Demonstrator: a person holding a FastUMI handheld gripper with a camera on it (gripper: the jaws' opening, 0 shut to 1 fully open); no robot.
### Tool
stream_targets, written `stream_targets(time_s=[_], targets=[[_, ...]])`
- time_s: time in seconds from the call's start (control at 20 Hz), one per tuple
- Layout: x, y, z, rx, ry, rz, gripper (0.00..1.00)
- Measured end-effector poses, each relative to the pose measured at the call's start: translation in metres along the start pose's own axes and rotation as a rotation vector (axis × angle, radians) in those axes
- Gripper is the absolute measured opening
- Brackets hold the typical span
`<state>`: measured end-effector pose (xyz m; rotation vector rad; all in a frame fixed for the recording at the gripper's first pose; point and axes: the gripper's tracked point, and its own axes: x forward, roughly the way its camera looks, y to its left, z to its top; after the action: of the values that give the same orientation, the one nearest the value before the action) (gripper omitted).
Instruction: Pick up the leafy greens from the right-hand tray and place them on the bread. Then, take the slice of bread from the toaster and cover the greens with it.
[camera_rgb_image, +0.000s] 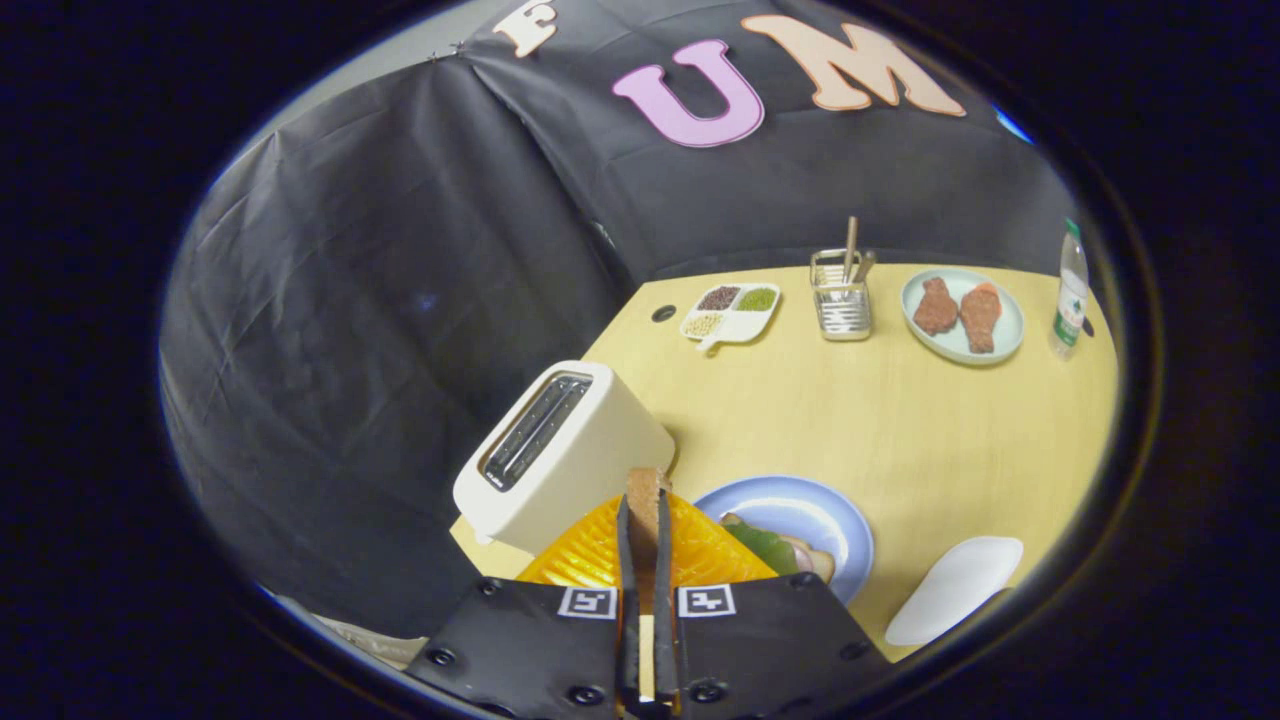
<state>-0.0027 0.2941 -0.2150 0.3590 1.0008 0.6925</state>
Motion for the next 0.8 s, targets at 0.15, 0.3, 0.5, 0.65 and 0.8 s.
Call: stream_targets(time_s=[0.15,0.3,0.5,0.65,0.8], targets=[[0.006,-0.01,-0.012,0.028,0.011,0.006,0.08],[0.01,-0.02,-0.023,0.069,0.022,0.014,0.08],[0.012,-0.04,-0.037,0.12,0.036,0.011,0.08],[0.012,-0.056,-0.04,0.164,0.035,0.003,0.08],[0.012,-0.076,-0.045,0.176,0.038,-0.028,0.12]])
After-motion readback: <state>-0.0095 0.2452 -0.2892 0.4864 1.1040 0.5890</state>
